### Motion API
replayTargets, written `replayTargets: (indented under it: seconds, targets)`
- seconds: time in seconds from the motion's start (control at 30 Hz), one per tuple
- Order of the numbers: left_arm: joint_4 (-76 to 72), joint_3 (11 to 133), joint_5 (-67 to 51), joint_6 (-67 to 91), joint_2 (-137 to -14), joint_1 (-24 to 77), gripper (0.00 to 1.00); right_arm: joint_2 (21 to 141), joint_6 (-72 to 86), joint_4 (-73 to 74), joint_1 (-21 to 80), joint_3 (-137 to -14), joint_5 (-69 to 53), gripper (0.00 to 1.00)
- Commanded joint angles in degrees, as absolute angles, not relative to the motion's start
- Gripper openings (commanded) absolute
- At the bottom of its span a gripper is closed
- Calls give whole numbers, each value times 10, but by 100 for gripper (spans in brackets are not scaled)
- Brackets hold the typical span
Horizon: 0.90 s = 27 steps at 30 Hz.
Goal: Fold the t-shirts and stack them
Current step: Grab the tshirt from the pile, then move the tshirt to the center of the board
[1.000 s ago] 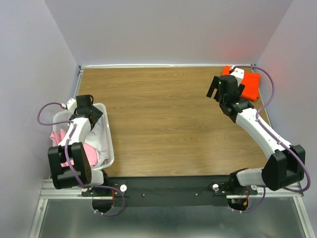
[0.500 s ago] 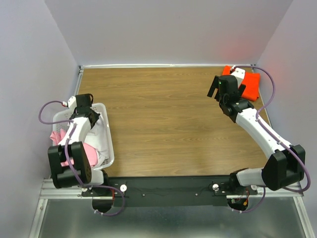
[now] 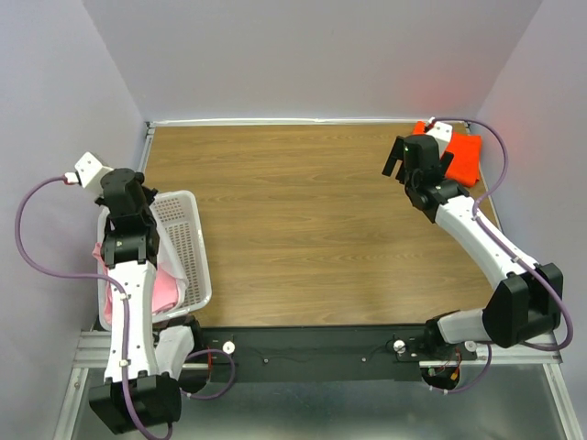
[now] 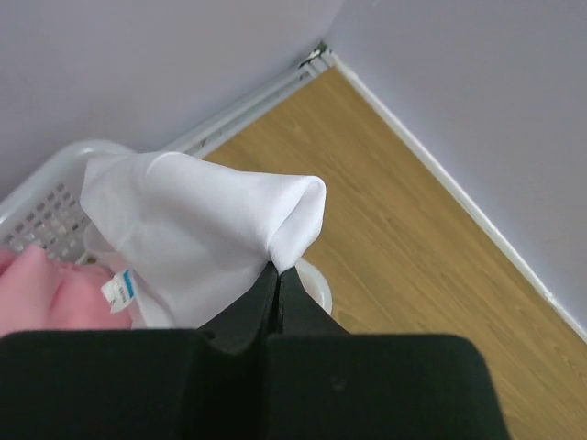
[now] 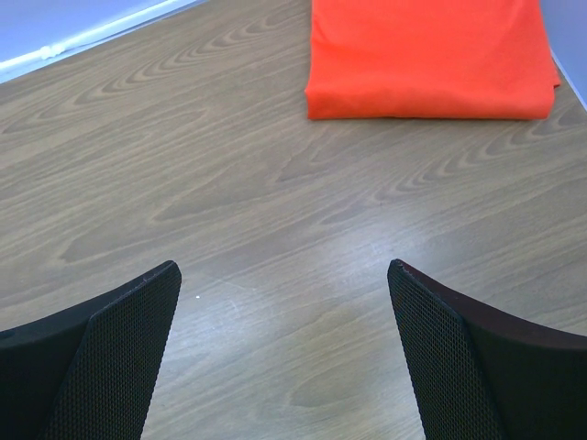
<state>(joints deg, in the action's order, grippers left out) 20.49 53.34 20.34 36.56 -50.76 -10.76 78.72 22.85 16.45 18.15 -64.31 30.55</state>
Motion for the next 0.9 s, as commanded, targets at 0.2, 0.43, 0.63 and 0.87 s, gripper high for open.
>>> replayTargets:
  seconds: [0.2, 0.43, 0.63, 0.87]
  targets:
    - [137, 661, 171, 265, -517, -93, 0, 777, 228, 170, 184, -653, 298, 100]
    - [112, 796, 91, 214, -574, -92, 0, 759, 231, 170, 184, -640, 304, 100]
    - [92, 903, -46, 209, -645, -67, 0, 748, 234, 170, 184, -631, 310, 100]
    - [93, 1023, -124, 170, -762, 80, 0, 740, 236, 170, 183, -628, 322, 100]
